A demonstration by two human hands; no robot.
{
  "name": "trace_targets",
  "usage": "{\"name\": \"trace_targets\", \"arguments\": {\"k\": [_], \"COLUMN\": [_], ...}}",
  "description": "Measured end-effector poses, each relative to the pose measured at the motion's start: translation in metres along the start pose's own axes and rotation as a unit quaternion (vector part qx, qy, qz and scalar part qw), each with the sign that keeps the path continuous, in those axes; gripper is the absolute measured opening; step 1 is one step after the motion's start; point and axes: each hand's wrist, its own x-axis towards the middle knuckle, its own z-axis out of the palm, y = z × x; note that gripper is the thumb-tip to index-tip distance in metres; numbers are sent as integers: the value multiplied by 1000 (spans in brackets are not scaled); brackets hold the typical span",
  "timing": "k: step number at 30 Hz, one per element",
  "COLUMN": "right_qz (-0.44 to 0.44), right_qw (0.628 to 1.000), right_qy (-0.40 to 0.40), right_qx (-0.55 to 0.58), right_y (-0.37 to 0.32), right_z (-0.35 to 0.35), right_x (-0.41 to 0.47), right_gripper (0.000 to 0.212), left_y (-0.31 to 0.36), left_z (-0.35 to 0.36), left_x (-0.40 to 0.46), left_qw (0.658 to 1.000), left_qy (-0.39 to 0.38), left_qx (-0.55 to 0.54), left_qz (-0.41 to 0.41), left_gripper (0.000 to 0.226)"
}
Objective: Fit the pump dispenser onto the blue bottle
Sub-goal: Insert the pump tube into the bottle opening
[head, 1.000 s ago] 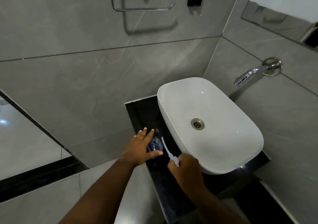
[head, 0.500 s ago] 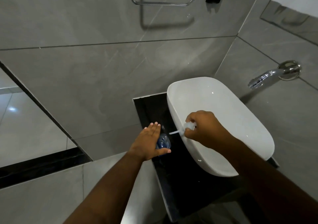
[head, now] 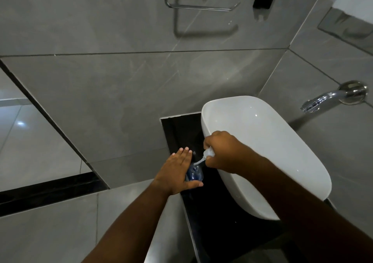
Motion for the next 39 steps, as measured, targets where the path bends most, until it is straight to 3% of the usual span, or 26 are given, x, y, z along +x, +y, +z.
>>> {"name": "trace_targets", "arguments": {"k": [5,17,23,34,39], "right_qz": [-2,-15,-26,-22,-25], "right_qw": [1000,996,994,994,980], "right_qy": [-10,-83,-14,4,-12], "right_qx": [-8,13,101,103,199], "right_y": [5,6,24,30,32], "right_z": [-13,44,71,87,92], "right_x": [-4,21,21,16,17], "right_gripper": [14,25,32,39,38], "left_y": [0,1,1,-1,-2], "left_z": [1,2,0,6,5], "left_x": [1,0,1,1,0], "left_qw": [1000,1000,1000,999,999], "left_qy": [7,10,28,35,34], "left_qx": [-13,-15,-6,-17,-19], "left_qz": [0,-5,10,7,4], "left_gripper": [113,111,110,107,108]}}
